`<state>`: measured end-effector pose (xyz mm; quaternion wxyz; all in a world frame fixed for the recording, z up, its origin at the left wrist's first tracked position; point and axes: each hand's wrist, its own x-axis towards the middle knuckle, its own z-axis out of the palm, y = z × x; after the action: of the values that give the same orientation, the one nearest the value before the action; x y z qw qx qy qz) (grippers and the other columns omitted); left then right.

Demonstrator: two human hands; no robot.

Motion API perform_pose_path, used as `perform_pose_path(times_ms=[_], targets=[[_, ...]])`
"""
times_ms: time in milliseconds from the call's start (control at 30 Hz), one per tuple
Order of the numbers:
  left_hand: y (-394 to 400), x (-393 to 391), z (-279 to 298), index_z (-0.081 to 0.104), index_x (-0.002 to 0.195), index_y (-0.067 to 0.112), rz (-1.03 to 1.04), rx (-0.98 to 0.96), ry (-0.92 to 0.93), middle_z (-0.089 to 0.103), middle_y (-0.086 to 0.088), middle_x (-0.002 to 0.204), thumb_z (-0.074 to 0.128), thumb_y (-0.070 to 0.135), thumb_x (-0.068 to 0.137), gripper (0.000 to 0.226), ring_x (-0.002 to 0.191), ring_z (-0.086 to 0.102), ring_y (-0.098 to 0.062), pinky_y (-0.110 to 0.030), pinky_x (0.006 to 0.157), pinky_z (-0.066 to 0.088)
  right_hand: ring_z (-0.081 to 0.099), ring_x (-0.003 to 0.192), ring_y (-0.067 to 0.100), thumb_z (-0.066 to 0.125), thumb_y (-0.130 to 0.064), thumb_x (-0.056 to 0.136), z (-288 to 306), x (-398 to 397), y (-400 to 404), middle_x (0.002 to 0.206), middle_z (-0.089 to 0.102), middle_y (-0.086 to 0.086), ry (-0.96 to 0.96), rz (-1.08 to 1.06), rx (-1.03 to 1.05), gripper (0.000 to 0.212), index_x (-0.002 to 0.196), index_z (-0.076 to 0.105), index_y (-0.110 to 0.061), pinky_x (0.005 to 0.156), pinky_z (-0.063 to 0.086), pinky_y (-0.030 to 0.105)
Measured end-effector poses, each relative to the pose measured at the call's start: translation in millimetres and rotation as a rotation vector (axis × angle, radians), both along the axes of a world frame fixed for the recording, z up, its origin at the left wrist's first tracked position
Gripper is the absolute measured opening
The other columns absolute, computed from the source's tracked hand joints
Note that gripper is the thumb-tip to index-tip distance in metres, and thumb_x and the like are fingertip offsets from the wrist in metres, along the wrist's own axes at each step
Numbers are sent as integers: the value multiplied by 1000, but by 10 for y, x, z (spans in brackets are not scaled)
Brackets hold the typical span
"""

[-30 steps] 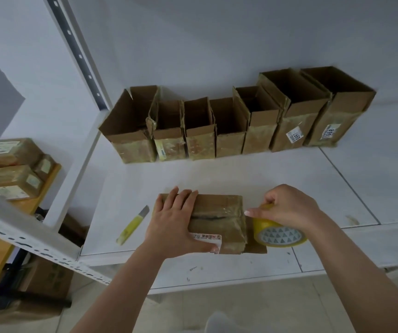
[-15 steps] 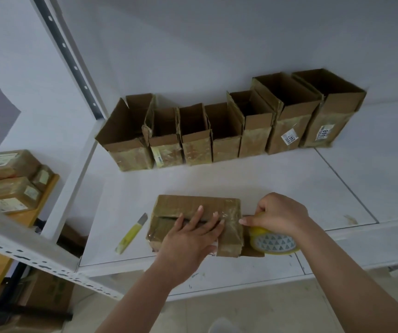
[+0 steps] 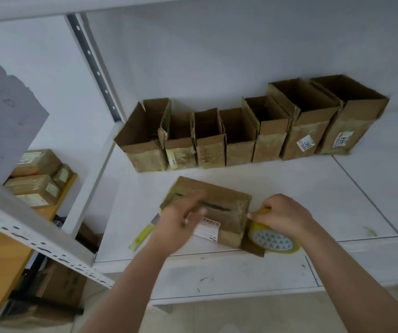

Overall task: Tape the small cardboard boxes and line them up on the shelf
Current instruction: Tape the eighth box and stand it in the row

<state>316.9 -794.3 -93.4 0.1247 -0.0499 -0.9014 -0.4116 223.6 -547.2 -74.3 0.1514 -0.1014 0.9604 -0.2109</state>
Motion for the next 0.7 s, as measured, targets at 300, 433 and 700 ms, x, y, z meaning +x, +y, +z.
perform_pose_path(times_ms=[300, 433, 700], targets=[[-452, 224, -412, 60, 113, 4, 653, -593, -659, 59, -10, 114, 38, 20, 101, 30, 111, 57, -27, -33, 84, 48, 54, 58, 16, 65, -56, 81, -21, -16, 12, 62, 52, 0, 0, -5, -51, 46, 65, 55, -14, 55, 33, 28], [-537, 191, -320, 60, 76, 9, 713, -584, -612, 65, -11, 83, 47, 13, 93, 21, 76, 60, -30, -29, 63, 39, 55, 60, 16, 65, -57, 81, -1, -25, 14, 63, 53, -1, -18, -3, -41, 47, 68, 60, -12, 55, 35, 28], [170, -307, 378, 56, 82, 11, 235, 21, -110, 59, 9, 69, 40, 15, 103, 26, 60, 51, -6, -23, 53, 36, 67, 80, 30, 63, -54, 86, 54, -34, 47, 77, 66, 16, -113, 2, -191, 55, 80, 69, 0, 64, 43, 33]])
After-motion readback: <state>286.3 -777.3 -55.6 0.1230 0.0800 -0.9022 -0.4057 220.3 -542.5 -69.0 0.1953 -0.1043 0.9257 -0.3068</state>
